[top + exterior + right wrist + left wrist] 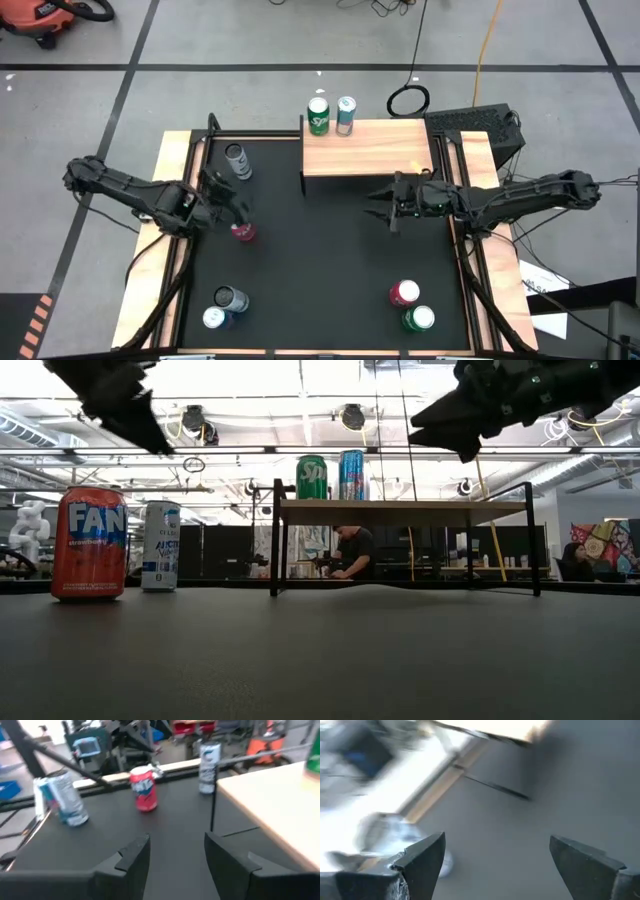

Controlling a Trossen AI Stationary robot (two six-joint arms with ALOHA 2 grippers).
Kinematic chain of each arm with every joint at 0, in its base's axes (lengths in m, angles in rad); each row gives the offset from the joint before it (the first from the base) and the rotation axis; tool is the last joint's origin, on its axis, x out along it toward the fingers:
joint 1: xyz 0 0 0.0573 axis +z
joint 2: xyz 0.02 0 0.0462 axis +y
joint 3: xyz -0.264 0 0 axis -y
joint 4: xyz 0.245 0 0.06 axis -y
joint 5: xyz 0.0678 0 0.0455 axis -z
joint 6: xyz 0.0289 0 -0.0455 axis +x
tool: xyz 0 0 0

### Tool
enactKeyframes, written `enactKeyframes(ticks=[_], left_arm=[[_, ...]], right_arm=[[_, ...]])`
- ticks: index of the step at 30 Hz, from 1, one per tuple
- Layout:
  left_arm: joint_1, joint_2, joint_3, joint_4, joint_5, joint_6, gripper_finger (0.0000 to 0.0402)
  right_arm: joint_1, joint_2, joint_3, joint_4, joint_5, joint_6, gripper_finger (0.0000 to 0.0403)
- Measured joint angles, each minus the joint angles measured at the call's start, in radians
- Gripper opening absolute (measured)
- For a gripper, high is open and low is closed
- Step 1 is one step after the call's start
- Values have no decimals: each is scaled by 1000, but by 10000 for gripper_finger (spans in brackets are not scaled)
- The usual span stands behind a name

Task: Place canned beverage on shelf
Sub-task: Put the top white-blue on the shelf

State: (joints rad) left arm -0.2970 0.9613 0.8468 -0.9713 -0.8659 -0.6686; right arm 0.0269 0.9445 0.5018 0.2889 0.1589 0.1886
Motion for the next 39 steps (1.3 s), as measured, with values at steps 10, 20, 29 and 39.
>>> enactKeyframes(ticks=[10, 20, 29, 39], left_arm=[[439, -105, 27, 37, 69, 185, 357], [778, -72, -74, 355, 364, 362, 357], [916, 21, -74, 326, 370, 336, 357], [956, 130, -74, 326, 448, 356, 357]], right_arm=[[5, 51, 0, 133, 49, -3, 176], [4, 81, 1, 156, 47, -18, 176], [4, 81, 1, 136, 46, -18, 176], [15, 81, 1, 125, 47, -17, 176]])
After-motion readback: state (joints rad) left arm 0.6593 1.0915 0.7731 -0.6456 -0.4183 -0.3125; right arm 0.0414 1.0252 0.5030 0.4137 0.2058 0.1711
